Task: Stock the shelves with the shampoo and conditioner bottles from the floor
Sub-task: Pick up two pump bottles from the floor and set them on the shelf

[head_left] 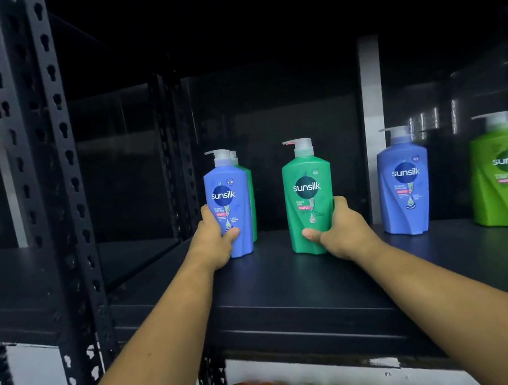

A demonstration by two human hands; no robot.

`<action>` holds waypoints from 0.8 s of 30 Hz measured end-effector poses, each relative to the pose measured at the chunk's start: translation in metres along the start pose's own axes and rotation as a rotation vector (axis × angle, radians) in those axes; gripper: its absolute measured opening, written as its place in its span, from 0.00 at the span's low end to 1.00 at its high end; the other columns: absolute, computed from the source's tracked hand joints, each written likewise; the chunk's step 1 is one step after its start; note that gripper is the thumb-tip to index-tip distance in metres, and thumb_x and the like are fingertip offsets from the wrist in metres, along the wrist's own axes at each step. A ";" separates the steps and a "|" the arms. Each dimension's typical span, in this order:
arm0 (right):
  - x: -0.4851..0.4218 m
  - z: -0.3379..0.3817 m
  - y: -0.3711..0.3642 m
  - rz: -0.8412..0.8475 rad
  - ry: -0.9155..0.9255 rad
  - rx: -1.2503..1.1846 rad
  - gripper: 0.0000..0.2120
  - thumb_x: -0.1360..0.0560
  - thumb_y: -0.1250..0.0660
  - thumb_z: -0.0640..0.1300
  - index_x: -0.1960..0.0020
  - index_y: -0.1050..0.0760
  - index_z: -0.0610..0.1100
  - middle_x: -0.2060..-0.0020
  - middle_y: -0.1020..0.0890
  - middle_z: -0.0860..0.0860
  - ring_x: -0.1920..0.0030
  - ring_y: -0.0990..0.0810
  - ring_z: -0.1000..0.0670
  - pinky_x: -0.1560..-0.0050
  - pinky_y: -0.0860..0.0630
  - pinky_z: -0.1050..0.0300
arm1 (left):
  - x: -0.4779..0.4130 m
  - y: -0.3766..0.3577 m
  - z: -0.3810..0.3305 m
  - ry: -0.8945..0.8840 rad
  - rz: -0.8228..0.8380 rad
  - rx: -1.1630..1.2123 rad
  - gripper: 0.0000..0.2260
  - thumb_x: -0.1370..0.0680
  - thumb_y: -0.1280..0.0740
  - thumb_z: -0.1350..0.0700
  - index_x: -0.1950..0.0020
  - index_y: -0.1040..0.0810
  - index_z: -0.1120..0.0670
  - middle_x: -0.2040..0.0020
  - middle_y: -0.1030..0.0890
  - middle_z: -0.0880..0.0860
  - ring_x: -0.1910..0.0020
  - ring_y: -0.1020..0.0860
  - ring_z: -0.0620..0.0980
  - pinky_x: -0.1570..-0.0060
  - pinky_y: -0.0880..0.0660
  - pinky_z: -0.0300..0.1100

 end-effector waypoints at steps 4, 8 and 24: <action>0.000 0.001 0.000 -0.015 0.001 0.008 0.33 0.30 0.20 0.52 0.34 0.35 0.44 0.39 0.20 0.46 0.39 0.21 0.42 0.38 0.25 0.48 | 0.001 0.000 0.001 -0.022 0.039 0.026 0.28 0.20 0.30 0.58 0.25 0.41 0.54 0.35 0.23 0.54 0.40 0.23 0.53 0.41 0.28 0.45; 0.000 0.001 -0.001 -0.025 0.002 0.011 0.33 0.30 0.21 0.51 0.34 0.35 0.44 0.39 0.20 0.46 0.39 0.21 0.42 0.39 0.25 0.49 | 0.002 0.001 0.006 -0.020 0.105 0.001 0.39 0.23 0.29 0.61 0.19 0.50 0.53 0.31 0.26 0.53 0.34 0.25 0.53 0.31 0.30 0.48; 0.002 0.004 -0.004 -0.048 -0.013 0.030 0.29 0.28 0.22 0.50 0.37 0.34 0.41 0.40 0.20 0.44 0.41 0.21 0.40 0.41 0.24 0.48 | 0.010 0.000 0.002 0.088 0.103 -0.051 0.30 0.18 0.33 0.56 0.22 0.46 0.54 0.36 0.22 0.54 0.40 0.23 0.55 0.42 0.29 0.45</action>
Point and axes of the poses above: each hand's wrist, its own x-axis away from the middle knuckle, its own y-axis out of the back of the hand, z = x × y, the point moved 3 cm from there along -x, towards the middle knuckle
